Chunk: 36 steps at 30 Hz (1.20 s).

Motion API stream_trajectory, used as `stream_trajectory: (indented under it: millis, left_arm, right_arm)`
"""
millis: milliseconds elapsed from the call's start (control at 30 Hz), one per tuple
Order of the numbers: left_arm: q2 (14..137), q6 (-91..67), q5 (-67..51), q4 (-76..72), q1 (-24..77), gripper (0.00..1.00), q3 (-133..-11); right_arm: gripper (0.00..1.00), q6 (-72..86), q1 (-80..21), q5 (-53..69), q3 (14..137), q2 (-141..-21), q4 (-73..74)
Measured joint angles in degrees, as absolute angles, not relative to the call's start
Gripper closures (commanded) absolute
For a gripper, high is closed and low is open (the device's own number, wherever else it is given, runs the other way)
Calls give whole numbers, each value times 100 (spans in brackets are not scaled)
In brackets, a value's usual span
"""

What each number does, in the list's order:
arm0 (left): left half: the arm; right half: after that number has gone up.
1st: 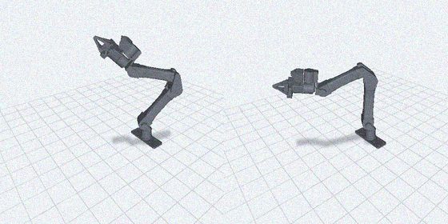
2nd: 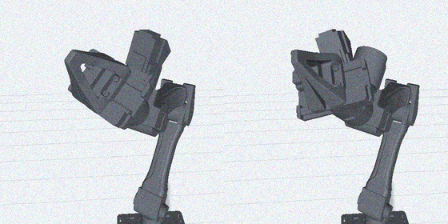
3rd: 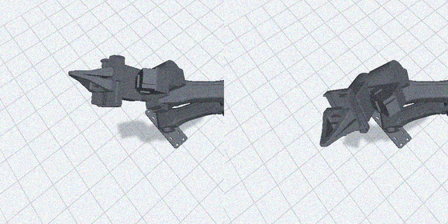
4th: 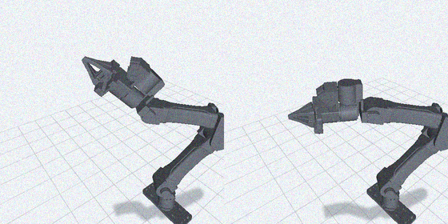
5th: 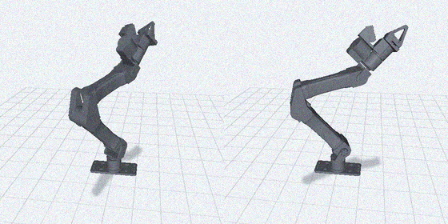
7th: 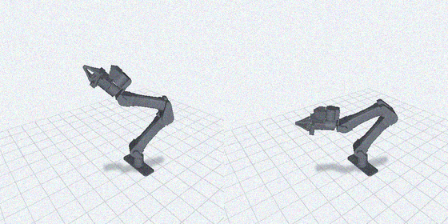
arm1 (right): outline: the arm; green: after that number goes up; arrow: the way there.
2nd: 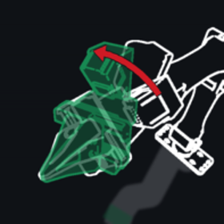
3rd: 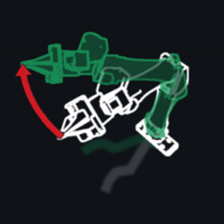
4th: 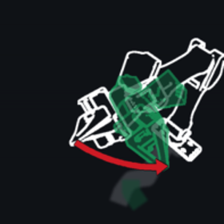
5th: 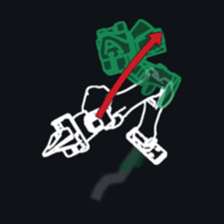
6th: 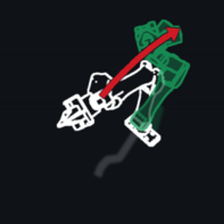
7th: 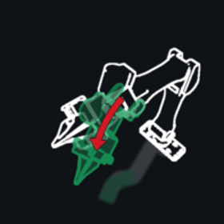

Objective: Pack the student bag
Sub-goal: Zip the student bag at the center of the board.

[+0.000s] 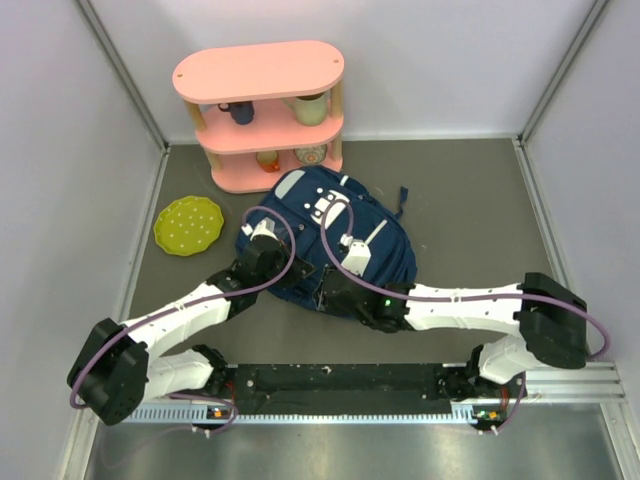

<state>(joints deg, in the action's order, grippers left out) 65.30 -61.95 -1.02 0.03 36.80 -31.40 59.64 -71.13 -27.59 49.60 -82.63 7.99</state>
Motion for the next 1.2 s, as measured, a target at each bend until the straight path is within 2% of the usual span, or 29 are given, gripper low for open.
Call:
stream_trajectory:
  millis: [433,467,533,767,800,833,1200]
  left_arm:
    - [6525,-6080,-130,5,3680,100,-3151]
    - [6525,-6075,-134,5,3682,100,-3151]
    - [6525,-6071,-139,5,3680,100,-3151]
    - [6525,-6051,-141,3,3680,100,-3151]
    - [6525,-6051,-141,3,3680,100,-3151]
    - [6523,-6049,-139,5,3680,100,-3151]
    - [6523,-5896,-134,30,3680,100,-3188]
  right_arm:
    - [67,6071,-7126,-3015,5452,-8899,1339]
    - [72,6080,-7126,-3039,5489,-8945,1369]
    - [76,6121,-7131,-3129,5592,-9070,1457]
    - [84,6272,-7201,-3474,5756,-9284,1708]
    - [87,6292,-7207,-3505,5769,-9308,1741]
    - [100,6298,-7212,-3533,5793,-9334,1763]
    - [100,6036,-7240,-3717,5721,-9260,1804]
